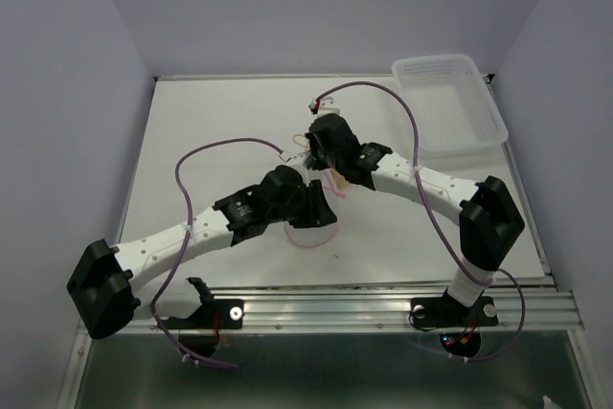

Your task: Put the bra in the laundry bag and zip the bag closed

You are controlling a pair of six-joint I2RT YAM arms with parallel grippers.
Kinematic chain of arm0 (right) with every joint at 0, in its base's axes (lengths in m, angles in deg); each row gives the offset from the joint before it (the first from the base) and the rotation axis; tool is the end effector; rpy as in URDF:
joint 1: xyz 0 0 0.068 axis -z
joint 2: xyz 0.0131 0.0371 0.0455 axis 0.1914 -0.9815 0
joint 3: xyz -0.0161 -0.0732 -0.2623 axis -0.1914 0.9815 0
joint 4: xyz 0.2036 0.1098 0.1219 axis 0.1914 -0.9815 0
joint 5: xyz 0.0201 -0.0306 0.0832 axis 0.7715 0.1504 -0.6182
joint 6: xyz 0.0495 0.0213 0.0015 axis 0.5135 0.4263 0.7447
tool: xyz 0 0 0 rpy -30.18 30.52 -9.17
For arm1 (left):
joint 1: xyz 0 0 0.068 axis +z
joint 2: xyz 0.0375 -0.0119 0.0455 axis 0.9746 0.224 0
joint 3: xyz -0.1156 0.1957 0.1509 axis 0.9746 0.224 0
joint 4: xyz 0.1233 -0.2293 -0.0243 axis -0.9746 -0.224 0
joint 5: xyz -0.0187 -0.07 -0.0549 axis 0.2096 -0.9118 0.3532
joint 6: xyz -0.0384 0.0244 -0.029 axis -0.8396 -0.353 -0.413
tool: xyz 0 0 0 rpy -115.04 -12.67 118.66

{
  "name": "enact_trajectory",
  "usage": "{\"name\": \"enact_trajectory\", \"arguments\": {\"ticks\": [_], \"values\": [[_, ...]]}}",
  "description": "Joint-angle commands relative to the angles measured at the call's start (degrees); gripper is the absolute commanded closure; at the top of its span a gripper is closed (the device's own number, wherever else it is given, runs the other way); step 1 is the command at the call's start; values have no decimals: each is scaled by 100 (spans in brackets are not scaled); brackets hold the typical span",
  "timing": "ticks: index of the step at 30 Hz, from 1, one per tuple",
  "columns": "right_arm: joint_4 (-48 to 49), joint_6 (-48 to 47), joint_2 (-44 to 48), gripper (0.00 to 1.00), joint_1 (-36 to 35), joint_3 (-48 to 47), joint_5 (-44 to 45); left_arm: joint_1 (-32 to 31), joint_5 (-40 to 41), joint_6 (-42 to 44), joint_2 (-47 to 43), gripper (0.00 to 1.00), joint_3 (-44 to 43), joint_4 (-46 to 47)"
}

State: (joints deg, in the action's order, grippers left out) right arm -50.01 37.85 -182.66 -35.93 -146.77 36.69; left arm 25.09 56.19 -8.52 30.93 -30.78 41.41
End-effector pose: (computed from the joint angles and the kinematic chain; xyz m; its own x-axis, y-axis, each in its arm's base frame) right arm 0.2821 0.2861 0.2830 -0.5344 -0.1062 -0.8385 -0.3624 0.9251 0.1137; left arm 0.1559 -0.2071 0.2779 -0.8098 -0.1079 -0.5767 0.3942 0.6281 -0.6709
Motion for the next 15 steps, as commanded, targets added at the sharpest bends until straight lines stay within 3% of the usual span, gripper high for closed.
{"name": "enact_trajectory", "arguments": {"ticks": [1, 3, 4, 6, 7, 10, 15], "values": [[93, 146, 124, 99, 11, -63, 70, -112, 231, 230, 549, 57, -382, 108], [93, 145, 194, 99, 64, 25, 105, -156, 602, 142, 332, 57, -410, -112], [93, 172, 256, 99, 64, 52, 131, -165, 1213, 55, 165, 46, -419, -244], [93, 189, 326, 99, 64, 113, 114, -130, 1831, -217, -406, 36, -419, -727], [84, 207, 379, 99, 64, 157, 70, -60, 2252, -305, -625, 20, -315, -833], [93, 190, 441, 99, 64, 227, -114, 72, 2467, -210, -1364, 1, 141, -808], [93, 154, 546, 99, 64, 315, -176, 598, 2160, 80, -2121, 1, 1091, -105]]}}
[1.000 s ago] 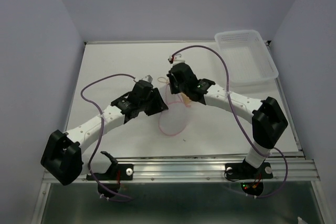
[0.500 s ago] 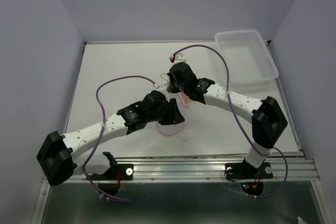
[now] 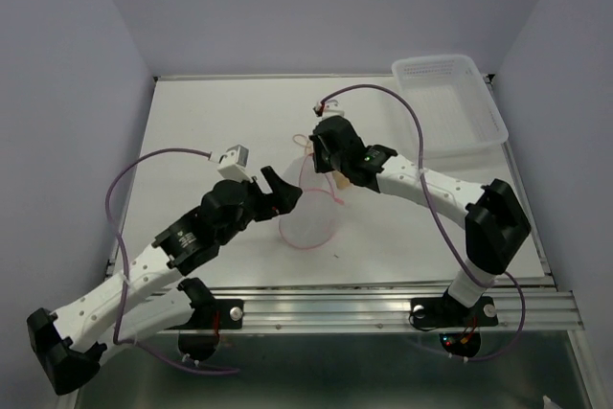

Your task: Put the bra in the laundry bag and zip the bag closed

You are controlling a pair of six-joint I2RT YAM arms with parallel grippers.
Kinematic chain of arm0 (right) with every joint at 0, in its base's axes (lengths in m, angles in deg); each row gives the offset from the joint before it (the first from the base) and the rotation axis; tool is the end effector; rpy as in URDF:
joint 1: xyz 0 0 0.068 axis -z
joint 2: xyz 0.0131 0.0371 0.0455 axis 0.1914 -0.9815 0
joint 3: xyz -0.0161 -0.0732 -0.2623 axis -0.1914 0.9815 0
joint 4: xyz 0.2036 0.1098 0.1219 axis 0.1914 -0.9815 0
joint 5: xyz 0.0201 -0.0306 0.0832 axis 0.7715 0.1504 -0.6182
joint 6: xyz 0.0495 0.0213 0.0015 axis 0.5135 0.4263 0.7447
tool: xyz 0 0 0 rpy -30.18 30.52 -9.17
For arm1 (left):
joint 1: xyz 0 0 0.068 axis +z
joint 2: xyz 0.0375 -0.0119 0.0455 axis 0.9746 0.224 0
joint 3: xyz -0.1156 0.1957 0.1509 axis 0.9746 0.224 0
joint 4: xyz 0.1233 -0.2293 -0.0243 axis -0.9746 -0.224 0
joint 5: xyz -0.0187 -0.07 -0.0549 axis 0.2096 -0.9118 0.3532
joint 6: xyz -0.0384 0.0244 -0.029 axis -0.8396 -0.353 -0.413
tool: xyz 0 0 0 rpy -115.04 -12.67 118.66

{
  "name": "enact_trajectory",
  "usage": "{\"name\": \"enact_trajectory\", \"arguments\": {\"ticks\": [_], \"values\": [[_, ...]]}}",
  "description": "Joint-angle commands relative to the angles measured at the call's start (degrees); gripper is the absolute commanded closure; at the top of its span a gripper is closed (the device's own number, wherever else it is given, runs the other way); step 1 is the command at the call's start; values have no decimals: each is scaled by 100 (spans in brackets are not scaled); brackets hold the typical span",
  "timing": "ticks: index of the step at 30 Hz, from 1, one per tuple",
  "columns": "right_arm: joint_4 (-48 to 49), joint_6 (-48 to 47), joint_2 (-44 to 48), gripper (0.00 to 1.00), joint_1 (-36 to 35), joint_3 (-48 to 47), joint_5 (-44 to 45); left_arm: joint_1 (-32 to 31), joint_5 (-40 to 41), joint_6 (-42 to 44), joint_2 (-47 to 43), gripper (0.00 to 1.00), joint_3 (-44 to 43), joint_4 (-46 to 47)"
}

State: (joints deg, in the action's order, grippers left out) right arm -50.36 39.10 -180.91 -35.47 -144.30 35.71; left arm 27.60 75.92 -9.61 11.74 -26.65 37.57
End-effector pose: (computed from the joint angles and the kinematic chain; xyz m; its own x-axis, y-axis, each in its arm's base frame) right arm 0.2775 0.2775 0.2793 -0.5581 -0.0951 -0.8243 -0.3536 0.9260 0.1326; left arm 0.1302 -0.1408 0.3149 -0.5731 -0.4187 -0.7045 0.2863 0.7032 -0.6508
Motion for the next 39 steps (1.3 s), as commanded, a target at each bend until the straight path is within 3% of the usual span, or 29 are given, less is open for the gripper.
{"name": "enact_trajectory", "arguments": {"ticks": [1, 7, 12, 17, 20, 27, 32, 35, 39], "values": [[128, 21, 398, 99, 18, 77, -104, 496, -93, 216, -238, 1, 810, 367], [128, -5, 494, 99, 18, 130, -289, 1481, -1385, 435, -159, 1, 1855, 1702], [128, -14, 486, 99, 18, 139, -368, 1658, -2476, 497, 174, 1, 2358, 3334], [128, -14, 459, 99, 71, 156, -368, 1649, -3197, 672, 579, 1, 2438, 4032], [119, -6, 416, 99, 71, 139, -368, 1614, -3689, 726, 667, 1, 2315, 4077], [119, 91, 345, 99, 124, 148, -403, 429, -3251, 787, 728, 1, 1568, 3866], [119, 188, 292, 99, 238, 156, -525, -221, -3409, 1041, 1501, 1, 839, 3726], [119, 249, 292, 99, 352, 183, -701, -564, -3076, 1401, 2307, 1, 50, 3139], [119, 302, 389, 99, 475, 253, -781, -653, -3093, 1517, 3038, 1, -374, 2882]]}}
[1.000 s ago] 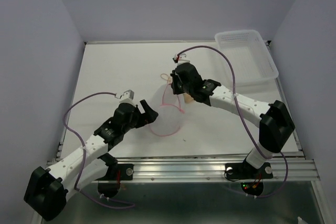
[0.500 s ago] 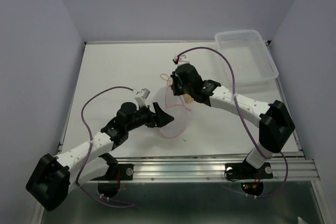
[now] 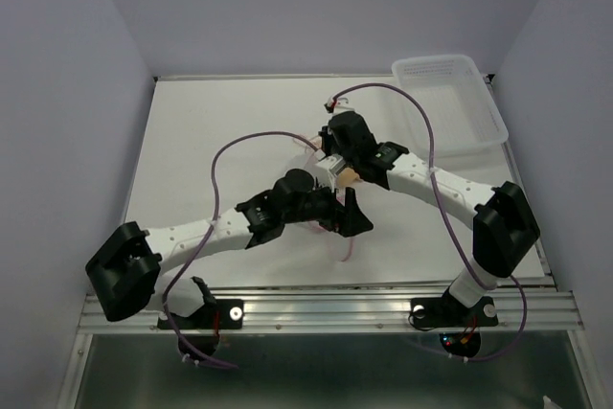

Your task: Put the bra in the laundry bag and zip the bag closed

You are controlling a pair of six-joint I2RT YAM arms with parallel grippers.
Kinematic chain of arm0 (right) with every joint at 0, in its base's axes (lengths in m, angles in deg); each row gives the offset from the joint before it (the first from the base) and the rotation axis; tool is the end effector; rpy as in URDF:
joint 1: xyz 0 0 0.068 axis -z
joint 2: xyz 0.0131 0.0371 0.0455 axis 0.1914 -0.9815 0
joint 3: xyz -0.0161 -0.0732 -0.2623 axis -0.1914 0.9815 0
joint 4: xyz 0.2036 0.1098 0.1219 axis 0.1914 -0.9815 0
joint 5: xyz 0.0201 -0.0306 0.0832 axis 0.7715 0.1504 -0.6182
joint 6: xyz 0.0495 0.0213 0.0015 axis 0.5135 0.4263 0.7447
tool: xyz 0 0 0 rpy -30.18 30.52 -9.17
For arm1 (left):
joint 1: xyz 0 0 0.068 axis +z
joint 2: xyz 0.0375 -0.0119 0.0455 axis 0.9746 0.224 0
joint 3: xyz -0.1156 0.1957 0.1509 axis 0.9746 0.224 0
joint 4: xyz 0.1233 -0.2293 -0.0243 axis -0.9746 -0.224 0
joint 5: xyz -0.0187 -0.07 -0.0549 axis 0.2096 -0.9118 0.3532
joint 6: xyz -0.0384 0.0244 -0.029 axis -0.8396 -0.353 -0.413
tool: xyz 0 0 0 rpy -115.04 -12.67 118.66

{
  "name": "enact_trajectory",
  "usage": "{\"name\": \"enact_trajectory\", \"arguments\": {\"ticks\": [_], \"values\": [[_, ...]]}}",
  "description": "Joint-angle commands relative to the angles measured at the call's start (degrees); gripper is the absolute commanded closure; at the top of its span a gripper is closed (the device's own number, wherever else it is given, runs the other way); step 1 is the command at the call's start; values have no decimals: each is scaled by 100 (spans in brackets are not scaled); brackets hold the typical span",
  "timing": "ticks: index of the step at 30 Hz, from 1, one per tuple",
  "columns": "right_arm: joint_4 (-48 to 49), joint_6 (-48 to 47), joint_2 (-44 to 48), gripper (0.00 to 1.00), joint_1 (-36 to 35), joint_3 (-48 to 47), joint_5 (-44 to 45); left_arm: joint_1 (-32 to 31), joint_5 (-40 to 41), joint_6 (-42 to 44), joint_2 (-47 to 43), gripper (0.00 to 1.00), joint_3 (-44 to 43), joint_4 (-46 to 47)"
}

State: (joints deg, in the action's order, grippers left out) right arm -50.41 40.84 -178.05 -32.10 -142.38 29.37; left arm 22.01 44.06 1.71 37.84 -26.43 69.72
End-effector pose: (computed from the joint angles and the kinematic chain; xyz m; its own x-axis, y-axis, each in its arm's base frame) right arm 0.2828 0.2560 0.2856 -0.5940 -0.0405 -0.8034 -0.3597 0.9067 0.2202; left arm 0.1553 -0.2432 0.2715 -0.6416 -0.0256 -0.7666 0.7243 0.3088 -0.6165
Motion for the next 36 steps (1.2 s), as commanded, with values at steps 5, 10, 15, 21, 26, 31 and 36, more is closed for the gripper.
{"name": "enact_trajectory", "arguments": {"ticks": [5, 10, 15, 21, 26, 31, 36], "values": [[124, 198, 217, 99, 200, 113, -261, -331, 751, 402, 467, 1, -713, -851], [132, 373, 348, 99, 262, 166, -463, -340, 2566, -141, -640, 1, -573, -1852], [115, 768, 437, 99, 437, 166, -560, -296, 3837, -1361, -1729, 1, -257, -3029], [-44, 1445, 218, 99, 490, -124, -639, -279, 4110, -2286, -2478, 1, 481, -3357], [-35, 1832, -38, 99, 543, -369, -612, -278, 4067, -2735, -2566, 1, 1026, -2945], [-35, 1815, -65, 99, 543, -397, -648, -138, 4110, -3095, -2084, 1, 1431, -2487], [9, 1876, 59, 99, 543, -151, -683, 748, 3655, -3237, -1732, 10, 1852, -1435]]}}
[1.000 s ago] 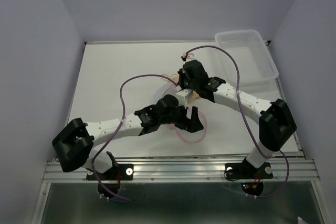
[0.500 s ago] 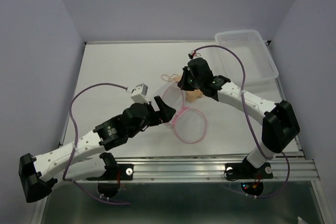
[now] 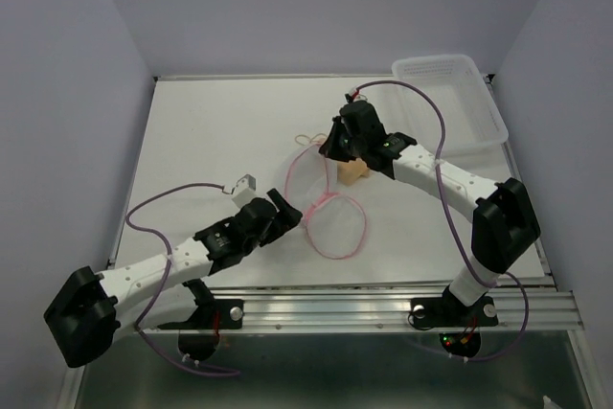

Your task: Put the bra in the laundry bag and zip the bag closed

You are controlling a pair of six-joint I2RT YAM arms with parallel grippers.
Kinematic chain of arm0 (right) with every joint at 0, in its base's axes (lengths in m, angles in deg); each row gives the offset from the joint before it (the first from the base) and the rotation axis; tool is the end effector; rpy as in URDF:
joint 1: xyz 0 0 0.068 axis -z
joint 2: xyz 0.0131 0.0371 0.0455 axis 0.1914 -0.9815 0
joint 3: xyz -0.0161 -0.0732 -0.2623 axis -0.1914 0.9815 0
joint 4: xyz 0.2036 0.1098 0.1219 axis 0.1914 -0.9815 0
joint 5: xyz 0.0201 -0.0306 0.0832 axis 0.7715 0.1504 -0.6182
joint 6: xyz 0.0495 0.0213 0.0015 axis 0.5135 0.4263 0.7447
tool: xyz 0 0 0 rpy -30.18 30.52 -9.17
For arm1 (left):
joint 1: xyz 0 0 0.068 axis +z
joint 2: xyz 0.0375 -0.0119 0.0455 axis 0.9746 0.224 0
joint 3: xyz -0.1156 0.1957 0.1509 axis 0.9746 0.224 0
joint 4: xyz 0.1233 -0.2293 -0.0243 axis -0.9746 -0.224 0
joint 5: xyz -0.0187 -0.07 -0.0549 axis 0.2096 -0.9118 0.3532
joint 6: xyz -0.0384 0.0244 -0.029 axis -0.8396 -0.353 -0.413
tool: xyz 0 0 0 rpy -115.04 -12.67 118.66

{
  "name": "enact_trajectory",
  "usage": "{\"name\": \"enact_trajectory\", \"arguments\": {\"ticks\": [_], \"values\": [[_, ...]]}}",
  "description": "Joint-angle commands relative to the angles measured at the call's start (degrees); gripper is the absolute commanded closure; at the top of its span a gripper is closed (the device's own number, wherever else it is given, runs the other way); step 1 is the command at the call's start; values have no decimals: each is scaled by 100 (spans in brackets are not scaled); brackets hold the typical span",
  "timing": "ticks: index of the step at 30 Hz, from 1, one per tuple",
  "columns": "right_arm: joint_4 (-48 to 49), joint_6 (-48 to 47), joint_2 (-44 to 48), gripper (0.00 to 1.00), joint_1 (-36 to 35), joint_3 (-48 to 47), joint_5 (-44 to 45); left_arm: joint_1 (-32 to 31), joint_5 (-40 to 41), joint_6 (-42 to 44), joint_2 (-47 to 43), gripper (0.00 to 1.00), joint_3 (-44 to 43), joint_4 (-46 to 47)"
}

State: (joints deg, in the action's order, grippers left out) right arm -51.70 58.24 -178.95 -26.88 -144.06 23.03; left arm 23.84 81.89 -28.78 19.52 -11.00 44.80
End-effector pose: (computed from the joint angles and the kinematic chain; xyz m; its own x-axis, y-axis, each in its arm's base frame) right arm 0.3060 0.2350 0.2876 -0.7067 0.2609 -0.6577 -0.1433 0.8575 0.4941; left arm 0.1294 -0.1547 0.2081 -0.6863 -0.5271 -0.5012 -0.0464 0.7194 -0.6930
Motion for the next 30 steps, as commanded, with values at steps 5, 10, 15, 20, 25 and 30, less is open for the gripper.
{"name": "enact_trajectory", "arguments": {"ticks": [5, 10, 15, 20, 25, 30], "values": [[200, 180, 219, 99, 21, 220, -119, 1146, -579, -47, 469, 29, 398, 1675], [252, 181, 192, 99, 21, 291, -225, 1155, -666, 400, 1049, 32, -23, 1806], [279, 154, 192, 99, 21, 352, -243, 1155, -728, 507, 1549, 50, -348, 1676], [270, -30, 376, 99, 21, 501, -59, 1164, -745, 454, 1533, 83, -569, 1227], [209, -566, 622, 99, 21, 747, -268, 1199, -378, 655, 1164, 96, -1383, -68], [357, -672, 711, 99, 21, 1116, -829, 1462, 99, 1112, 1207, 94, -2263, -1215]]}}
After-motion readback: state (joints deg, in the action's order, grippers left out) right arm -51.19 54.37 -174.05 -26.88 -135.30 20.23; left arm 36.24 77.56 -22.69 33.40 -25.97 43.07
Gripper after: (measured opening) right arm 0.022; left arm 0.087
